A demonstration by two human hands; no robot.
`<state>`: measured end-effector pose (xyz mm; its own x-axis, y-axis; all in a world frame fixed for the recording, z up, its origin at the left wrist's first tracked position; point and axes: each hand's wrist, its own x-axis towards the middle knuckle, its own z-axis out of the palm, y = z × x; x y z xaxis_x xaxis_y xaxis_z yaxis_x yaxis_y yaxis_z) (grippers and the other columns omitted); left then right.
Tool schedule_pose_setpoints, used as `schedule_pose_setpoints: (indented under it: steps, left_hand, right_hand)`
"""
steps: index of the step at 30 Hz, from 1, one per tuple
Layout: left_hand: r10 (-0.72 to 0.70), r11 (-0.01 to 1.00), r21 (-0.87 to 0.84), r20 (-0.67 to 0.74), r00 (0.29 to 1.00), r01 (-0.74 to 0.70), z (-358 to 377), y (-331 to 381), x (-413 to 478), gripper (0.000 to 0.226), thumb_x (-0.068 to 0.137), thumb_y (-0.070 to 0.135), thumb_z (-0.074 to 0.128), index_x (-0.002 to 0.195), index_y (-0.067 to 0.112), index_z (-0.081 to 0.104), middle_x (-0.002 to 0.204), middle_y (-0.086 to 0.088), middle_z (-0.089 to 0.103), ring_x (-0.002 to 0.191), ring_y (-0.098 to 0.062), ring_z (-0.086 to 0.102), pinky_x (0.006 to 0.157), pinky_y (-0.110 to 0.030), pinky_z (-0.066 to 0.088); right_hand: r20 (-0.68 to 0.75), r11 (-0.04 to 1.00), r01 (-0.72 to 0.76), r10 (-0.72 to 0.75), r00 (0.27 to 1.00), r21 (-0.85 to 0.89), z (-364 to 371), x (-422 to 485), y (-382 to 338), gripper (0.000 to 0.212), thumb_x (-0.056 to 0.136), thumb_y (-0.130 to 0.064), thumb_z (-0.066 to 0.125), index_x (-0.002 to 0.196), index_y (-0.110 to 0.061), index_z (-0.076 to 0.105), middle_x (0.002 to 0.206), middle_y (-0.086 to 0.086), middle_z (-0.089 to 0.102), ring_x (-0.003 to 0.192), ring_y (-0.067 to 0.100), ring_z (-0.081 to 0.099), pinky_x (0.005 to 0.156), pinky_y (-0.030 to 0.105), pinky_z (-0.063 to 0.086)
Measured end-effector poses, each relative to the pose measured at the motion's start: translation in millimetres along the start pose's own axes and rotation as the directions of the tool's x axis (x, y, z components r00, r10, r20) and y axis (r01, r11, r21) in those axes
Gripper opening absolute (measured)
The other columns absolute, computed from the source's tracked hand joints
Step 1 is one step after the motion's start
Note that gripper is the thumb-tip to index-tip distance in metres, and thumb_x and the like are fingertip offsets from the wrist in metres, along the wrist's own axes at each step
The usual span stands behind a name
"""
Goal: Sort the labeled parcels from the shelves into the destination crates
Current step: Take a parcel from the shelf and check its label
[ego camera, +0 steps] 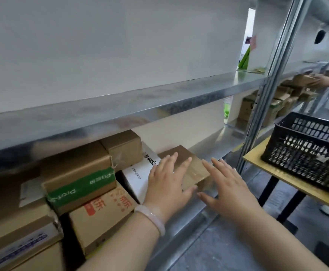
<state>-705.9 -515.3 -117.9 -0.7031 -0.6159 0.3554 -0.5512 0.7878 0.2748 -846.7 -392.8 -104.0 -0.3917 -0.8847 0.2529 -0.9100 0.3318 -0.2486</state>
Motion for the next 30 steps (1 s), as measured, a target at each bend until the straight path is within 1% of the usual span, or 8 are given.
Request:
schedule_pose_setpoints:
  steps: [9, 12, 15, 20, 22, 25, 28, 30]
  left_hand:
    - [0.023, 1.0, 0.018, 0.1, 0.995, -0.025, 39.8, 13.3, 70.2, 0.077, 0.088, 0.061, 0.055, 0.154, 0.046, 0.017, 0.166, 0.001, 0.011, 0.15, -0.019, 0.011, 0.122, -0.044, 0.011]
    - [-0.025, 0.999, -0.034, 0.105, 0.994, 0.028, 50.4, 18.7, 85.8, 0.08, 0.087, 0.062, 0.054, 0.154, 0.045, 0.015, 0.165, 0.002, 0.013, 0.15, -0.019, 0.01, 0.121, -0.044, 0.012]
    - [-0.051, 0.998, -0.033, 0.095, 0.994, 0.054, 62.3, 32.0, 101.3, 0.079, 0.087, 0.059, 0.054, 0.154, 0.045, 0.014, 0.165, 0.003, 0.014, 0.15, -0.019, 0.01, 0.121, -0.045, 0.012]
    - [-0.226, 0.974, -0.009, 0.049, 0.973, 0.227, 84.8, 45.0, 128.3, 0.075, 0.088, 0.055, 0.052, 0.153, 0.044, 0.017, 0.164, 0.0, 0.017, 0.15, -0.023, 0.013, 0.12, -0.047, 0.016]
    - [-0.311, 0.95, -0.006, 0.057, 0.949, 0.312, 98.9, 49.8, 137.5, 0.074, 0.089, 0.057, 0.05, 0.153, 0.043, 0.017, 0.164, 0.0, 0.015, 0.15, -0.022, 0.012, 0.12, -0.047, 0.016]
    - [-0.436, 0.896, -0.018, 0.162, 0.885, 0.444, 126.7, 53.1, 146.2, 0.072, 0.091, 0.057, 0.049, 0.154, 0.043, 0.015, 0.166, 0.002, 0.008, 0.151, -0.02, 0.006, 0.121, -0.044, 0.012]
    - [-0.589, 0.788, -0.035, 0.248, 0.769, 0.615, 149.1, 45.7, 149.4, 0.072, 0.095, 0.056, 0.048, 0.155, 0.043, 0.011, 0.167, 0.003, 0.0, 0.152, -0.022, 0.0, 0.121, -0.043, 0.009]
    - [-0.664, 0.72, -0.032, 0.262, 0.7, 0.694, 159.5, 40.4, 148.8, 0.072, 0.095, 0.057, 0.047, 0.155, 0.043, 0.009, 0.167, 0.004, -0.003, 0.152, -0.023, -0.002, 0.121, -0.044, 0.007]
  right_hand:
    - [0.045, 0.997, -0.074, 0.073, 0.996, 0.022, 15.0, 55.2, 60.7, 0.086, 0.086, -0.06, 0.058, 0.154, -0.037, 0.01, 0.162, -0.008, 0.009, 0.149, 0.011, 0.0, 0.122, 0.038, 0.007]
    - [0.086, 0.996, -0.065, 0.06, 0.994, 0.056, 25.9, 80.7, 79.1, 0.085, 0.087, -0.057, 0.059, 0.154, -0.037, 0.011, 0.162, -0.008, 0.008, 0.149, 0.011, 0.0, 0.122, 0.037, 0.007]
    - [0.186, 0.994, -0.066, 0.049, 0.981, 0.084, 40.5, 110.2, 97.4, 0.083, 0.088, -0.048, 0.059, 0.154, -0.037, 0.01, 0.163, -0.007, 0.006, 0.149, 0.013, 0.001, 0.12, 0.036, 0.009]
    - [0.303, 0.991, 0.021, -0.061, 0.951, 0.134, 62.1, 164.1, 134.2, 0.081, 0.089, -0.042, 0.061, 0.154, -0.037, 0.013, 0.162, -0.007, 0.01, 0.149, 0.013, 0.005, 0.118, 0.033, 0.012]
    - [0.335, 0.981, 0.05, -0.111, 0.936, 0.187, 71.3, 187.5, 147.9, 0.078, 0.09, -0.044, 0.06, 0.154, -0.035, 0.017, 0.162, -0.005, 0.014, 0.149, 0.013, 0.008, 0.117, 0.032, 0.014]
    - [0.398, 0.966, 0.049, -0.15, 0.905, 0.254, 90.8, 215.9, 164.6, 0.078, 0.089, -0.05, 0.061, 0.154, -0.031, 0.02, 0.161, -0.003, 0.019, 0.147, 0.014, 0.014, 0.116, 0.03, 0.015]
    - [0.491, 0.945, 0.012, -0.18, 0.853, 0.326, 118.2, 230.9, 177.5, 0.087, 0.085, -0.05, 0.067, 0.154, -0.025, 0.021, 0.158, 0.002, 0.027, 0.145, 0.018, 0.023, 0.117, 0.032, 0.022]
    - [0.551, 0.92, -0.069, -0.17, 0.817, 0.385, 135.9, 236.8, 184.4, 0.094, 0.081, -0.05, 0.072, 0.154, -0.021, 0.02, 0.156, 0.005, 0.03, 0.143, 0.02, 0.028, 0.114, 0.031, 0.025]
